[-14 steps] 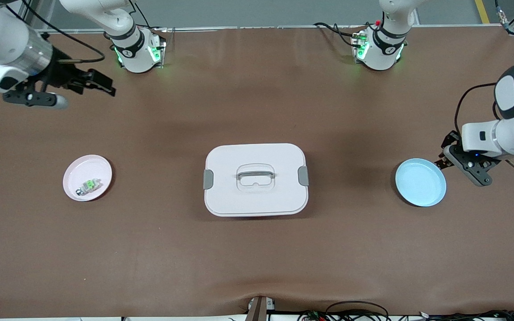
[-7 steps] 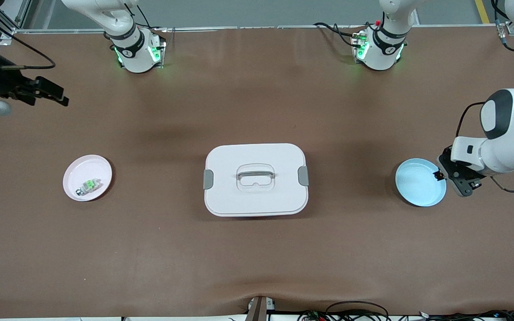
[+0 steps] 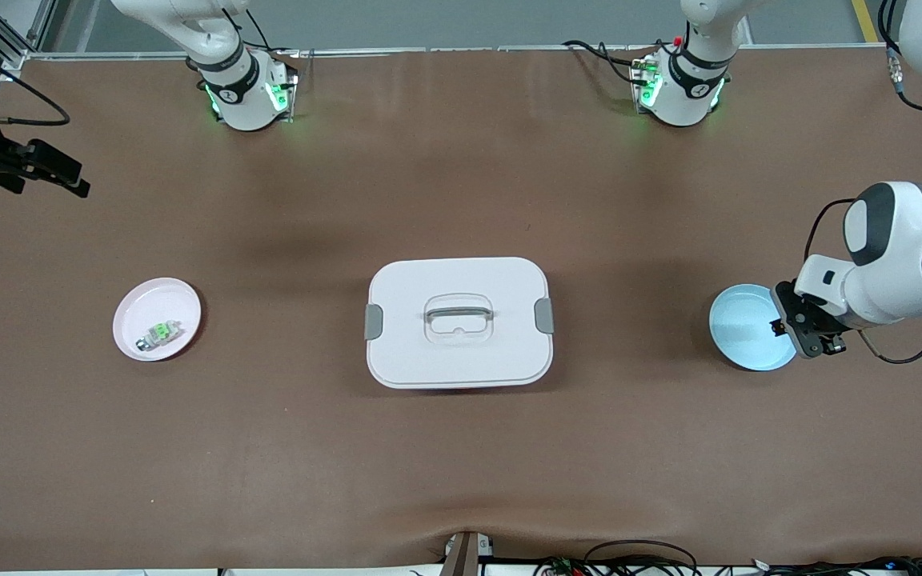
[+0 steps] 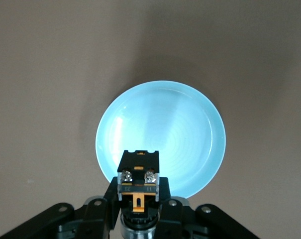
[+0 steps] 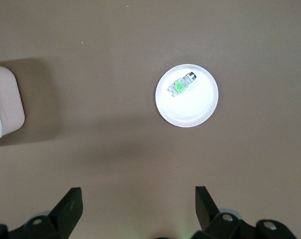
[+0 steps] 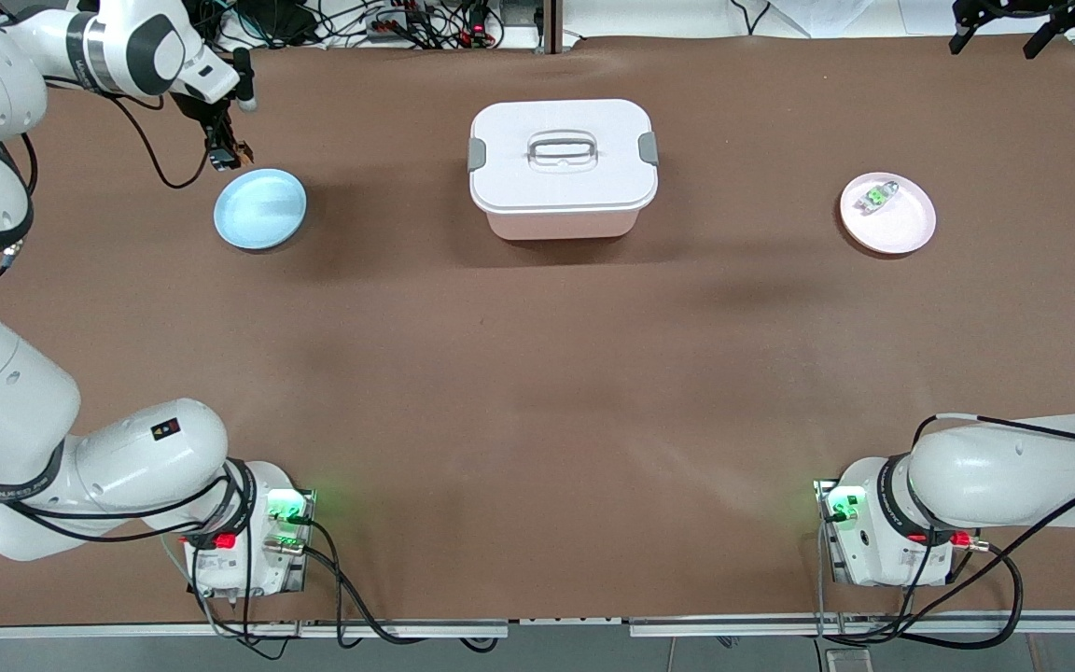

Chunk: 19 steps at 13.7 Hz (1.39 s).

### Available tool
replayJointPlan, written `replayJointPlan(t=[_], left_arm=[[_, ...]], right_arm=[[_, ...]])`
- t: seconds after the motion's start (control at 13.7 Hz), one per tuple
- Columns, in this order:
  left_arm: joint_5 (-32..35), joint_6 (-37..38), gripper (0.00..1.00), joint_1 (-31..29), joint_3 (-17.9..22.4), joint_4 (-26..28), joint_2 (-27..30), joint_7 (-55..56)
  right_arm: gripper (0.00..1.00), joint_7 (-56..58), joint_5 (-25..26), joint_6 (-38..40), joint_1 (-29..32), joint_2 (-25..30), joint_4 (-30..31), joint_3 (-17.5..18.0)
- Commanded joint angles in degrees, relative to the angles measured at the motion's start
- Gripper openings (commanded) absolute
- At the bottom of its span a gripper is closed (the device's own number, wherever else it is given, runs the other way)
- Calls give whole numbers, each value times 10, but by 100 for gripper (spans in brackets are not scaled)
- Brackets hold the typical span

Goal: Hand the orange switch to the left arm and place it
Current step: 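Lower the switch onto the light-blue plate with the left gripper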

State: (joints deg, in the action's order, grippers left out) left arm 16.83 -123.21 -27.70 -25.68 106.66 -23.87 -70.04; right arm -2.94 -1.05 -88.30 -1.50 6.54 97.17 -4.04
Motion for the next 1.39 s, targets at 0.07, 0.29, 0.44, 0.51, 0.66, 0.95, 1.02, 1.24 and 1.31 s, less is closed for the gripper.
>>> replayJointPlan(t=[0.07,0.29,0.44,0.51,0.66,0.95,1.02,1.24,1.31], left_arm=[[16,-19,0,-18,-5,4,-22,-31],[35,-19,0,-17,-6,5,-48,-52],[50,-41,0,-16,-6,15,-60,-52],[50,-58,0,-15,-5,25,-62,-52],[51,-64,0,-15,-5,28,-70,-53],[75,-65,0,-13,-6,29,-87,-53],[84,-65,0,-14,-6,29,-92,-53],[97,-65,0,-14,-5,36,-97,-52],[97,-64,14,-14,-5,36,-96,-52]], right_arm=[[100,0,8,16,21,-15,-33,9],[100,-3,5,16,22,-15,-33,9],[100,-3,3,16,23,-15,-33,9],[100,-2,3,16,24,-15,-33,9],[100,0,-1,17,37,-15,-37,11],[100,2,-1,17,50,-15,-38,16],[100,2,-1,17,61,-15,-39,24],[100,2,-1,17,76,-15,-43,40],[100,2,-1,16,74,-15,-43,40]])
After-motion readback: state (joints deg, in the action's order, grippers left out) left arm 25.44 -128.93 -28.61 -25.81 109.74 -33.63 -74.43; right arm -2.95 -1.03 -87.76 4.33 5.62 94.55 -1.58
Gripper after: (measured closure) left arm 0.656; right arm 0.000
